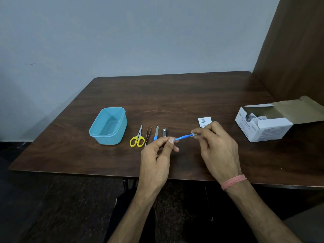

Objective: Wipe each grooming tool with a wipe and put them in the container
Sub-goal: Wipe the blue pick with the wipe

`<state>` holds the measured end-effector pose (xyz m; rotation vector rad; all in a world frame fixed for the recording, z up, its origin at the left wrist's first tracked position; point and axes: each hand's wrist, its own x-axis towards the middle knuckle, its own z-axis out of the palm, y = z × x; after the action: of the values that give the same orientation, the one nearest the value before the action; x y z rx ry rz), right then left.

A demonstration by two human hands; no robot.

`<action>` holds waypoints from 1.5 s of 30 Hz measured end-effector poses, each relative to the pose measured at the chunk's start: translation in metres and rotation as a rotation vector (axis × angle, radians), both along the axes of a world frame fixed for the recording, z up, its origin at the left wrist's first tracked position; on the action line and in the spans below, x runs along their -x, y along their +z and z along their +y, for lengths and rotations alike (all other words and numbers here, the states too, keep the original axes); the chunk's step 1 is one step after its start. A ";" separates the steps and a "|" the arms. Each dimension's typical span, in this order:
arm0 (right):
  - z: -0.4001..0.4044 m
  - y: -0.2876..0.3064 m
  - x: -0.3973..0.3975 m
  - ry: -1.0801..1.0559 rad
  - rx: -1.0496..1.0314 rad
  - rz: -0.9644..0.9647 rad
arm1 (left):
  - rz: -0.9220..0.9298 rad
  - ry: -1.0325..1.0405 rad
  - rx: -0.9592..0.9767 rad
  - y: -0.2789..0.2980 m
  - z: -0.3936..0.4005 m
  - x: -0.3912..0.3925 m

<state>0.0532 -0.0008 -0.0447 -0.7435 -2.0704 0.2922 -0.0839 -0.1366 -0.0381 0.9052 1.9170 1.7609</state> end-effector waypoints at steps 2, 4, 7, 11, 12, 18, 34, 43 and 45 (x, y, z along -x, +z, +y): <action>0.001 0.000 0.000 -0.027 0.011 0.002 | -0.017 0.005 -0.018 -0.001 0.000 0.001; 0.000 -0.001 0.000 -0.043 0.010 -0.005 | -0.025 0.008 -0.032 -0.002 0.000 0.002; 0.001 -0.001 0.000 -0.041 0.016 0.001 | -0.017 0.004 -0.028 -0.003 0.000 0.002; -0.004 0.000 0.001 0.083 -0.057 -0.060 | 0.040 -0.007 0.010 0.001 -0.001 -0.001; -0.005 0.001 0.001 0.113 -0.083 -0.078 | 0.054 -0.016 0.018 0.002 -0.001 -0.002; -0.005 0.001 0.000 0.110 -0.093 -0.052 | 0.047 -0.056 0.024 0.003 -0.003 -0.002; -0.004 0.000 0.000 0.156 -0.076 -0.071 | 0.100 -0.099 0.040 -0.001 -0.001 0.001; -0.003 0.000 0.002 0.122 -0.046 -0.056 | 0.137 -0.072 0.042 -0.005 -0.001 0.001; -0.002 -0.001 0.002 0.115 -0.047 -0.058 | 0.152 -0.072 0.044 -0.004 -0.001 0.000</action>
<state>0.0515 -0.0031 -0.0461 -0.6127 -2.1710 0.2882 -0.0842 -0.1372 -0.0422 1.1060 1.9816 1.6442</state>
